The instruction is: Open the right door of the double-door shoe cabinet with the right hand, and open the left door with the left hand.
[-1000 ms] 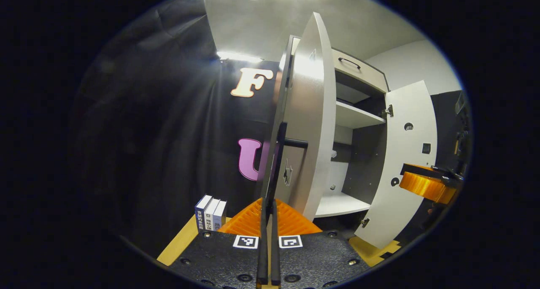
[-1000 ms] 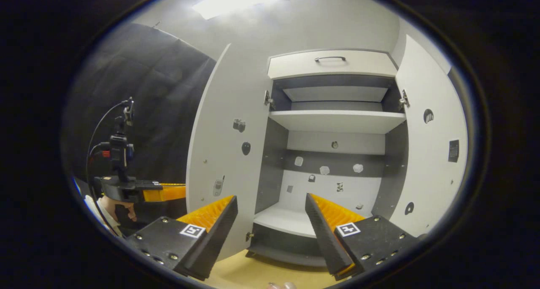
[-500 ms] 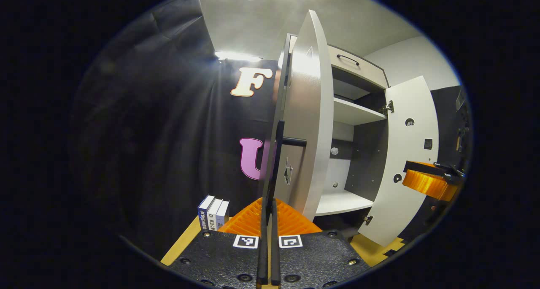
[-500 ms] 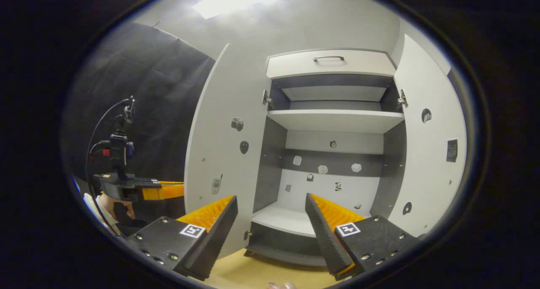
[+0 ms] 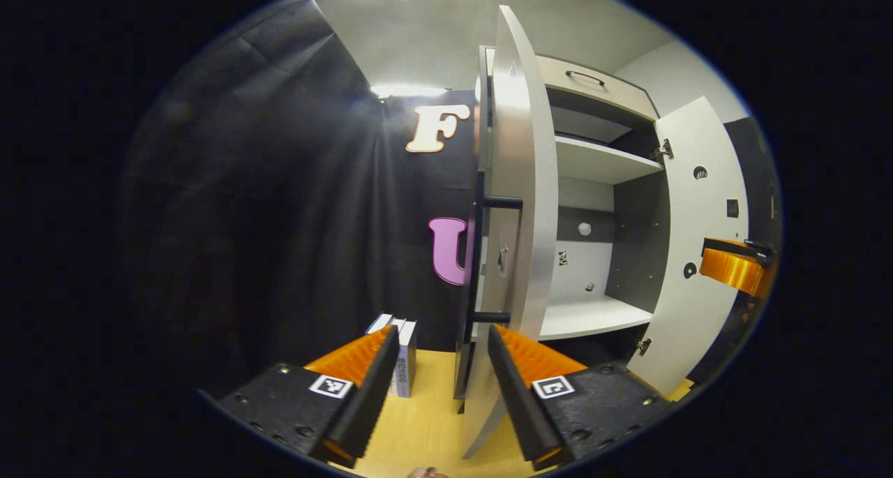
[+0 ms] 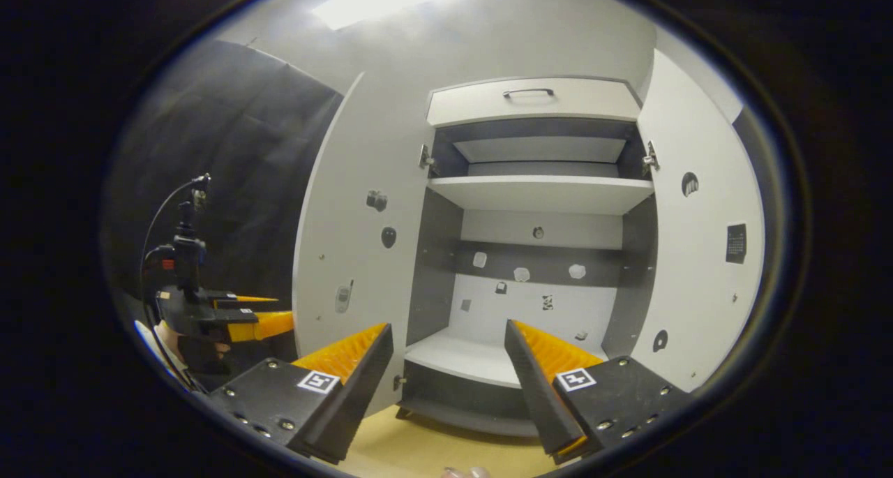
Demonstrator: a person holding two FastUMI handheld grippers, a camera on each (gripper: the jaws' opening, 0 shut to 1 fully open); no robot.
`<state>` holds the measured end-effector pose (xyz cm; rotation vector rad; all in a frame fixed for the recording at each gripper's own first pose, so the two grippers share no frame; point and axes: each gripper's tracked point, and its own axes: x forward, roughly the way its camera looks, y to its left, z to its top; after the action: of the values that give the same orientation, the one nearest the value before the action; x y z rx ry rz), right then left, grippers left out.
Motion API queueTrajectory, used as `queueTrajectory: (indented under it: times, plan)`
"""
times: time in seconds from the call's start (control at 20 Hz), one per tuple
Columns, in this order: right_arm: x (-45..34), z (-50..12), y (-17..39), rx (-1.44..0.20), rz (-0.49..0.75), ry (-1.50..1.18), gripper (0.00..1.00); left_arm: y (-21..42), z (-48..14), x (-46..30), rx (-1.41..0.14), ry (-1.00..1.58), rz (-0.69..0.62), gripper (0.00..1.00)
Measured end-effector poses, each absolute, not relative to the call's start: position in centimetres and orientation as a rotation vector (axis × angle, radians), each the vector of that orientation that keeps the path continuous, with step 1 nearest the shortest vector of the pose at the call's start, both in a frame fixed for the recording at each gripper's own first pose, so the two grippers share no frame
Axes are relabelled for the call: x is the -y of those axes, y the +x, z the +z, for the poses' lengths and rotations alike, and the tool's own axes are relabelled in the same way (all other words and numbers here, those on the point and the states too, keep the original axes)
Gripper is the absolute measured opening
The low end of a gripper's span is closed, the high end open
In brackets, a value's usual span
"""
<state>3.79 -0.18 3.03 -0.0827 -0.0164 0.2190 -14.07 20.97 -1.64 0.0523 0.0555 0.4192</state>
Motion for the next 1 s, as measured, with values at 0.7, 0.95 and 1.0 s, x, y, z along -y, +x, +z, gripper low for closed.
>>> queueTrajectory:
  times: [0.7,0.95,1.0]
  plan:
    - [8.1,3.5,-1.6,0.004,0.241,-0.079,0.97,-13.9,1.5,-6.7,-0.016,0.176,0.355,0.93]
    - [11.6,3.2,-2.9,-0.015,0.168,-0.07,0.97,-9.3,1.4,-0.4,0.006,0.139,0.204,0.94]
    - [12.4,3.1,-2.9,-0.022,0.141,-0.076,0.97,-8.4,1.2,0.5,0.007,0.13,0.187,0.94]
